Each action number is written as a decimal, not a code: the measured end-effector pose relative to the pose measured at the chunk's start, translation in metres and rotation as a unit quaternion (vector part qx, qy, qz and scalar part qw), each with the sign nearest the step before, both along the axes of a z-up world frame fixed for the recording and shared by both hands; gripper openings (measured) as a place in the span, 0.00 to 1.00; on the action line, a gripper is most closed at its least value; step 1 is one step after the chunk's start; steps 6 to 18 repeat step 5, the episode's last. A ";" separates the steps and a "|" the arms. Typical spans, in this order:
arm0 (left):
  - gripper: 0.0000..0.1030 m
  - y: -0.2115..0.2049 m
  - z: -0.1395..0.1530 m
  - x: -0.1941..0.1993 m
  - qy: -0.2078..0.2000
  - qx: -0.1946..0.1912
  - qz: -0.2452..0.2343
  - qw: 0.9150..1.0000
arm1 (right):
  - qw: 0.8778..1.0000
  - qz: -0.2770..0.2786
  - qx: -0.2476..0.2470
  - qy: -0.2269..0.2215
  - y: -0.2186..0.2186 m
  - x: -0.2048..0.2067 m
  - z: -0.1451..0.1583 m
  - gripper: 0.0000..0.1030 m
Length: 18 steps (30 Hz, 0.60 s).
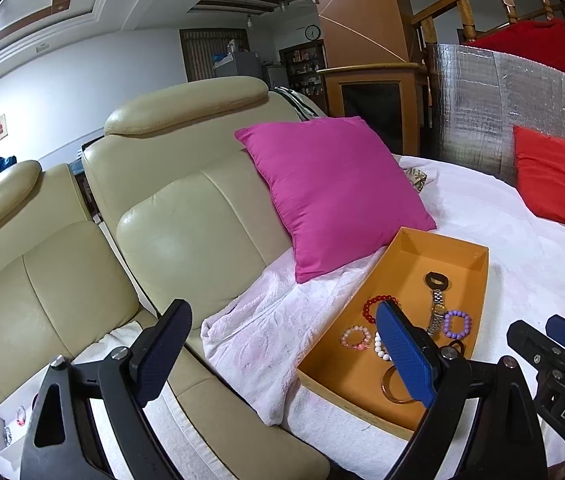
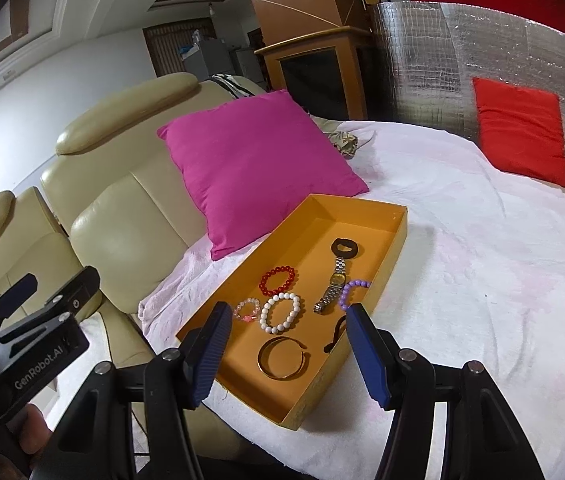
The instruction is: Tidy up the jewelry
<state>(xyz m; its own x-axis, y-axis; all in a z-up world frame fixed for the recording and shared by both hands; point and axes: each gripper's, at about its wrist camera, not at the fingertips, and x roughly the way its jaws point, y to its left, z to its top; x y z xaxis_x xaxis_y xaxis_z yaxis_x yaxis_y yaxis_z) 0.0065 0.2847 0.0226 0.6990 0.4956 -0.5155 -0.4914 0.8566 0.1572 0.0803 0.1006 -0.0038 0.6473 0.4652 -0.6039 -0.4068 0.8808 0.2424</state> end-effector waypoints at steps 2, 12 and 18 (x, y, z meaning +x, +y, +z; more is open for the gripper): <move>0.91 -0.007 0.001 0.001 -0.002 0.006 -0.003 1.000 | 1.000 -0.002 0.009 0.003 -0.007 0.004 -0.001 0.62; 0.91 -0.027 0.003 0.008 -0.006 0.004 -0.018 1.000 | 1.000 -0.014 0.020 0.000 -0.030 0.008 -0.001 0.62; 0.91 -0.027 0.003 0.008 -0.006 0.004 -0.018 1.000 | 1.000 -0.014 0.020 0.000 -0.030 0.008 -0.001 0.62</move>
